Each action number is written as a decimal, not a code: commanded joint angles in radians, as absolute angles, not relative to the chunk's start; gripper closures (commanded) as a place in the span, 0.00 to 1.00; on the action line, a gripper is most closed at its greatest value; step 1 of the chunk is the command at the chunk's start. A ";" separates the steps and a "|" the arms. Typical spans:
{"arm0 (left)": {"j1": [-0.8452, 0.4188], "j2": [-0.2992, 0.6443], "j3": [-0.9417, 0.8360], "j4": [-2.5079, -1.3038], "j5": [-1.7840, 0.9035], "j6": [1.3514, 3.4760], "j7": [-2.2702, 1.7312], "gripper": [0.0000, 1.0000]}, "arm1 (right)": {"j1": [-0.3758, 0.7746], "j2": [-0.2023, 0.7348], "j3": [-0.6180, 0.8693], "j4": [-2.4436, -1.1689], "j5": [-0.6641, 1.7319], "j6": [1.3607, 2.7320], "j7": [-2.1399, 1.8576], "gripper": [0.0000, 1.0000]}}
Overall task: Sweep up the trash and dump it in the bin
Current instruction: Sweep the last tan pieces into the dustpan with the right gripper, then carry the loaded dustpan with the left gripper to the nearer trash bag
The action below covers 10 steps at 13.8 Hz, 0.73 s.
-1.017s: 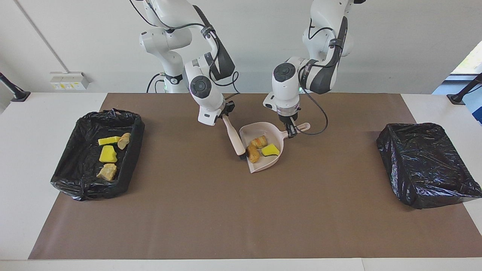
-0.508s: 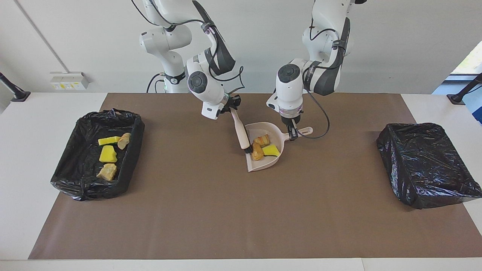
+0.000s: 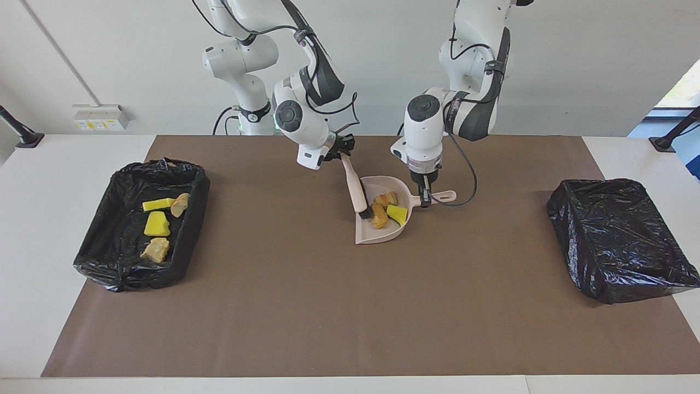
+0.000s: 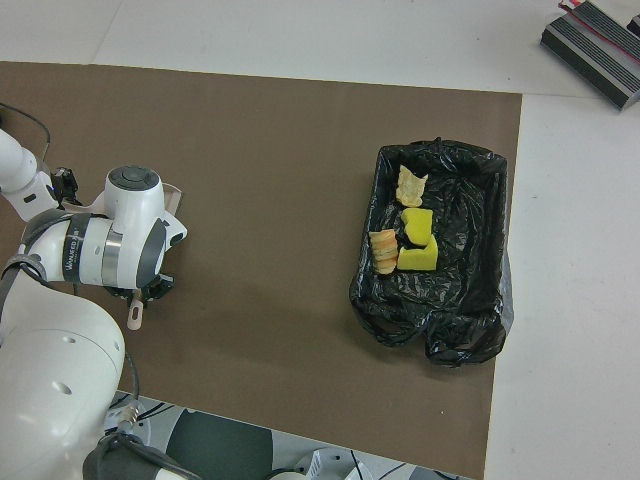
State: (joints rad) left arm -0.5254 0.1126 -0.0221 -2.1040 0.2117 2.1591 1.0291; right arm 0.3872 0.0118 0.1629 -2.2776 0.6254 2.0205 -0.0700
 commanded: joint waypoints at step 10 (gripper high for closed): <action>-0.278 0.072 -0.029 -2.083 0.094 2.214 1.319 1.00 | 0.387 -0.061 0.164 -2.217 0.342 1.836 0.337 1.00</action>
